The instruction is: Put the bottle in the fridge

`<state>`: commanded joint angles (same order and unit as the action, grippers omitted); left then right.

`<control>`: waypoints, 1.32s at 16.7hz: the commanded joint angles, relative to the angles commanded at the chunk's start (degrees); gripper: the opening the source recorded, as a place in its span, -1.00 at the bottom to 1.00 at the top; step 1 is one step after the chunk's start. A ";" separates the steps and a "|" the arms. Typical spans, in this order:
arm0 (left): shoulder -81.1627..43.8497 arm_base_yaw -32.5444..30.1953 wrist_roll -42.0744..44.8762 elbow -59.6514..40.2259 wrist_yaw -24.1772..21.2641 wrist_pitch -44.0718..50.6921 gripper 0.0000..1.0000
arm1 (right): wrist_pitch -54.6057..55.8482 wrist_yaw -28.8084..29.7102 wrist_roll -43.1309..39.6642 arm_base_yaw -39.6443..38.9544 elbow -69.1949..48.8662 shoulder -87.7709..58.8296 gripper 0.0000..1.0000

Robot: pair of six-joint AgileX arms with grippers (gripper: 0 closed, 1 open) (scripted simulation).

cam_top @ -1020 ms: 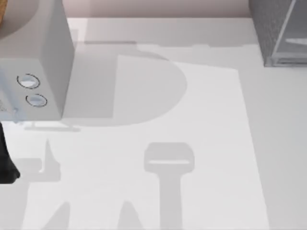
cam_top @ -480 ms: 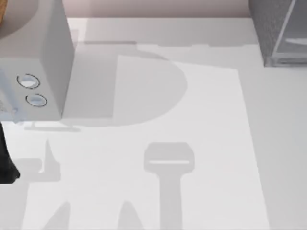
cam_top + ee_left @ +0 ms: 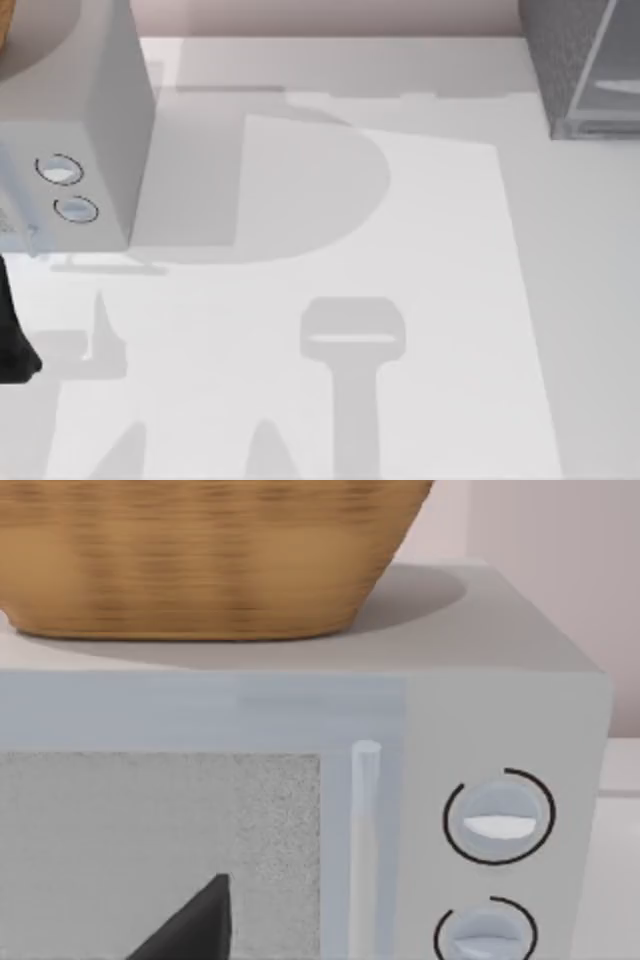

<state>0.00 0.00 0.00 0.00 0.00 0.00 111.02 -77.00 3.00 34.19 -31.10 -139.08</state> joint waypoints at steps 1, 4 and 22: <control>0.00 0.00 0.00 0.00 0.00 0.00 1.00 | 0.00 0.00 0.00 0.00 0.00 0.00 -0.98; 0.00 0.00 0.00 0.00 0.00 0.00 1.00 | -5.93 8.24 -5.42 4.72 -5.06 -6.14 -0.98; 0.00 0.00 0.00 0.00 0.00 0.00 1.00 | -35.67 -5.23 -10.68 16.73 -16.75 5.78 -0.98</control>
<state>0.00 0.00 0.00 0.00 0.00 0.00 75.35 -82.23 -7.68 50.93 -47.85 -133.30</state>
